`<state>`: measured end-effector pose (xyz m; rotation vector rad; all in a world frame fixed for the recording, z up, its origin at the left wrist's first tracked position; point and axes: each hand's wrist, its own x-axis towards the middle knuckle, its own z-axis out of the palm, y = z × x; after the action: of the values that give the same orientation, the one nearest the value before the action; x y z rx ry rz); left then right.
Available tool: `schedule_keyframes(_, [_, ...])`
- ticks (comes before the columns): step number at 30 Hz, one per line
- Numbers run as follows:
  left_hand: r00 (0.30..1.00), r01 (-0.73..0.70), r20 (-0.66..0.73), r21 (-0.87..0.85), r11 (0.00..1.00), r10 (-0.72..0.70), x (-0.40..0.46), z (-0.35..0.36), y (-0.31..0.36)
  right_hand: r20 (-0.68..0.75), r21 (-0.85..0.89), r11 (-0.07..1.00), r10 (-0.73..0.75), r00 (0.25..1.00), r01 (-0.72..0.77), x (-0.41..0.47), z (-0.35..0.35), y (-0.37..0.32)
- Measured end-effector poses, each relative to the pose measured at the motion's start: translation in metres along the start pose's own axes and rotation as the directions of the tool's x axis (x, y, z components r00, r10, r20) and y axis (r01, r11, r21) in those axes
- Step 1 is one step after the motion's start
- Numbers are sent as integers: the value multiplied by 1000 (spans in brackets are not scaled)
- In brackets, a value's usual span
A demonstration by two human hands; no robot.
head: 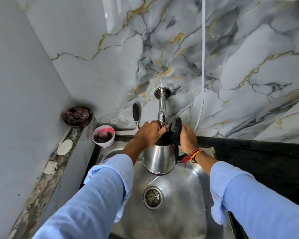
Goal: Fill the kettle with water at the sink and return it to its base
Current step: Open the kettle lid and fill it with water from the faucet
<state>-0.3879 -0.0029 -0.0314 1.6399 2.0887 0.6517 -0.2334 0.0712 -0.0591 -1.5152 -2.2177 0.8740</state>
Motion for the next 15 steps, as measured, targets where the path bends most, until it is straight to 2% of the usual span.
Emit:
schedule_keyframes(2, [999,-30,26,12,999,30,0,-1,-7,6,-30,999,-26,1000,26,0,-1,1])
schedule_keyframes(5, [999,3,37,26,1000,-4,-13,6,-21,-45,-31,999,-45,998,44,4,-4,3])
schedule_keyframes(7, [1000,3,23,104,995,-5,-26,14,-31,-54,-37,999,10,998,-12,6,-10,3])
schedule_keyframes(9, [1000,-15,24,201,979,10,-38,24,-39,-74,6,1000,-17,997,17,2,-10,2])
schedule_keyframes(12, [1000,-16,-8,283,959,19,-49,35,-41,-65,-46,997,-67,996,64,-1,-12,2])
schedule_keyframes(15, [998,18,-59,334,942,2,-52,38,-37,3,-157,987,-36,999,36,8,-14,3])
